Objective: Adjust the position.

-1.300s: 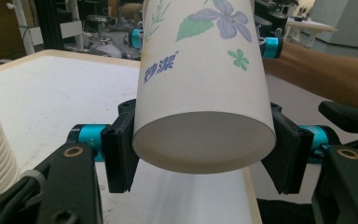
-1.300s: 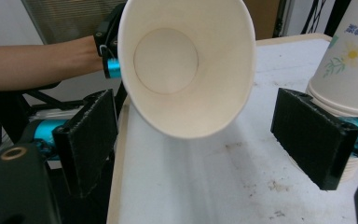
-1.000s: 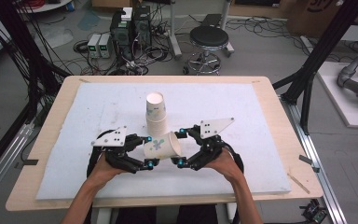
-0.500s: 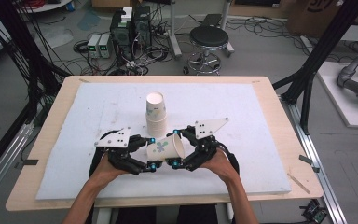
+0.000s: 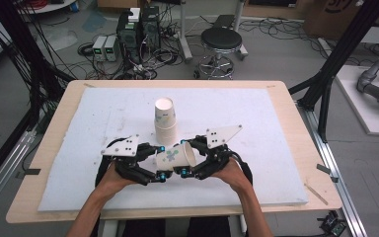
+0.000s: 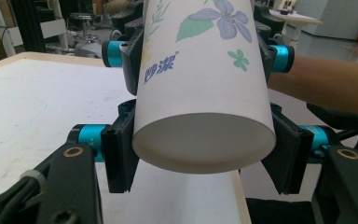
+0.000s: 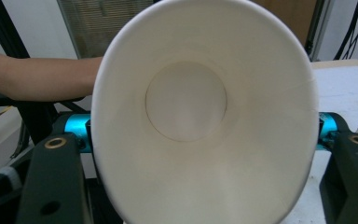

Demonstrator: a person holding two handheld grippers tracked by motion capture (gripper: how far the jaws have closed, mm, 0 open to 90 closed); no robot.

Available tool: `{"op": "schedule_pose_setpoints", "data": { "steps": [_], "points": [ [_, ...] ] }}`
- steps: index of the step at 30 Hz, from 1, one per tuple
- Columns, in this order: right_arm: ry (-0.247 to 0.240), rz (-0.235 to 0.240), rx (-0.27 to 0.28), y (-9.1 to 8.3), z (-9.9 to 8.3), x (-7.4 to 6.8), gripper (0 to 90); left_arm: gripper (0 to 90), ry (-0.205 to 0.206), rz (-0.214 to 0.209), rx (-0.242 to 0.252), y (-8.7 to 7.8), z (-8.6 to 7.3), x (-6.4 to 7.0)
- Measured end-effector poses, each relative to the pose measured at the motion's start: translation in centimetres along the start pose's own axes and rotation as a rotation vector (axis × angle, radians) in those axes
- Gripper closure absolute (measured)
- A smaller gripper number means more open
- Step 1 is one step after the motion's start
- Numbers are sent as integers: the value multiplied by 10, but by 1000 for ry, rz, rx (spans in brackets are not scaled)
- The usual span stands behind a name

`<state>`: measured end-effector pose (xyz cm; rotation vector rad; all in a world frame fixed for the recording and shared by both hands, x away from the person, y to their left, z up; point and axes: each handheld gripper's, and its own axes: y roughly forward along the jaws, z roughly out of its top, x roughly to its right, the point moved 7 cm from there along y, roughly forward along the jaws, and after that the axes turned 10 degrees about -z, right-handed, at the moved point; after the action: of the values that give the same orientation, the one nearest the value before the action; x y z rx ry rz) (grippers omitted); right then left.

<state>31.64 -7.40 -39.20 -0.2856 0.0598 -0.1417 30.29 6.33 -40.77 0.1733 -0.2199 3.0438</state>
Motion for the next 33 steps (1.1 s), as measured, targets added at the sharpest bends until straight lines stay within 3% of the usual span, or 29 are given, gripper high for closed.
{"op": "schedule_pose_setpoints", "data": {
  "steps": [6, 7, 9, 10, 11, 13, 20, 25, 26, 27, 29, 30, 31, 33],
  "points": [
    [4, 4, 3, 0, 0, 0, 325, 354, -3, 3, -4, 0, 0, 0],
    [5, 3, 3, 0, 0, 0, 324, 314, -5, 13, -5, 0, -1, -1],
    [9, 5, 5, 0, 0, 0, 324, 88, -10, 53, -17, 1, -2, -4],
    [9, 5, 5, 0, 0, 0, 324, 63, -10, 53, -17, 1, -2, -4],
    [8, 2, 8, -1, 1, 0, 324, 58, -24, 30, 4, 0, -2, -4],
    [13, -2, 6, -2, 1, 1, 323, 50, -19, 23, -2, 0, -2, -2],
    [14, -10, 3, -4, 1, 2, 323, 50, -14, 50, -16, -4, -3, -3],
    [18, -42, -26, -7, -1, 6, 322, 51, -35, 157, -51, -22, -14, -7],
    [20, -52, -37, -8, -2, 8, 323, 50, -35, 157, -51, -22, -14, -7],
    [24, -62, -47, -9, -2, 9, 323, 50, -65, 205, -60, -31, -22, -10],
    [44, -85, -80, -11, -4, 13, 323, 51, -76, 273, -91, -42, -30, -13],
    [44, -85, -80, -11, -4, 13, 323, 50, -76, 273, -91, -42, -30, -13],
    [58, -114, -117, -13, -5, 18, 324, 50, -88, 329, -102, -52, -38, -16],
    [65, -143, -145, -14, -5, 23, 324, 50, -98, 352, -103, -57, -41, -17]
  ]
}}
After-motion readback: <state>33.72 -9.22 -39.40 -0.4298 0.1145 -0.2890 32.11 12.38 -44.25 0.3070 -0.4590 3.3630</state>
